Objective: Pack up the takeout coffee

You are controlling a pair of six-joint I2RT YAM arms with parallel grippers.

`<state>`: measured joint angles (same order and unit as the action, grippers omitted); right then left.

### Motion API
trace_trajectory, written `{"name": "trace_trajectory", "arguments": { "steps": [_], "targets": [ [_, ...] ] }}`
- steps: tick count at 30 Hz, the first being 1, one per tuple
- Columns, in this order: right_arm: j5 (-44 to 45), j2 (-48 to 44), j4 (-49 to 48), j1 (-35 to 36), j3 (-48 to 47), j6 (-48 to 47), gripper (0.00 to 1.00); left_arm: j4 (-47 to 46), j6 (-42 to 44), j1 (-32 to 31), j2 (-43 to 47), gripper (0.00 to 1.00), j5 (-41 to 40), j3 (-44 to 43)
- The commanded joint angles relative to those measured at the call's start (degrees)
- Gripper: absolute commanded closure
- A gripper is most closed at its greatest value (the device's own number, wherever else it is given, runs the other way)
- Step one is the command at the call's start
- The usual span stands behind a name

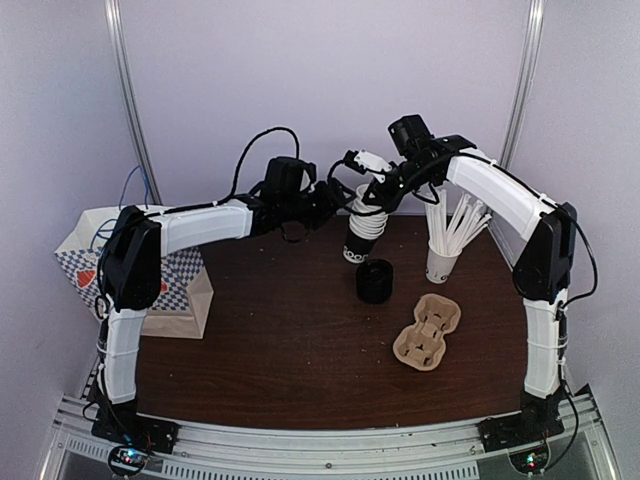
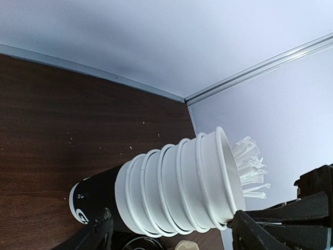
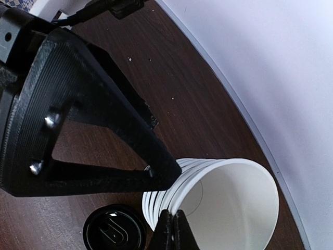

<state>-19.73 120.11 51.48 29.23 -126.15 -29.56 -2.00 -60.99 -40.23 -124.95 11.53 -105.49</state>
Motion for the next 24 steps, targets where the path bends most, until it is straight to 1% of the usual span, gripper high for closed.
{"name": "trace_trajectory", "arguments": {
  "steps": [1,5,11,16,24],
  "targets": [
    [-1.01,-0.51,-2.73,0.36,-1.73,0.73,1.00,-1.92,-1.25,-0.29,-1.05,0.21,0.96,-1.99],
    [-1.09,-0.19,-2.79,0.67,-1.96,0.66,1.00,-1.88,-1.60,-0.29,-2.10,0.22,1.22,-2.53],
    [-1.10,0.61,-2.97,1.13,-2.71,0.58,1.00,0.24,-1.23,-0.29,-4.65,0.23,0.56,-5.70],
    [-0.93,1.04,-3.72,1.25,-4.27,0.73,1.00,5.10,-0.85,-0.28,-6.96,0.25,-1.29,-7.95],
    [-0.84,2.25,-4.34,1.35,-7.31,0.57,1.00,8.85,0.10,0.21,-10.95,0.26,-2.52,-11.03]
  ]
}}
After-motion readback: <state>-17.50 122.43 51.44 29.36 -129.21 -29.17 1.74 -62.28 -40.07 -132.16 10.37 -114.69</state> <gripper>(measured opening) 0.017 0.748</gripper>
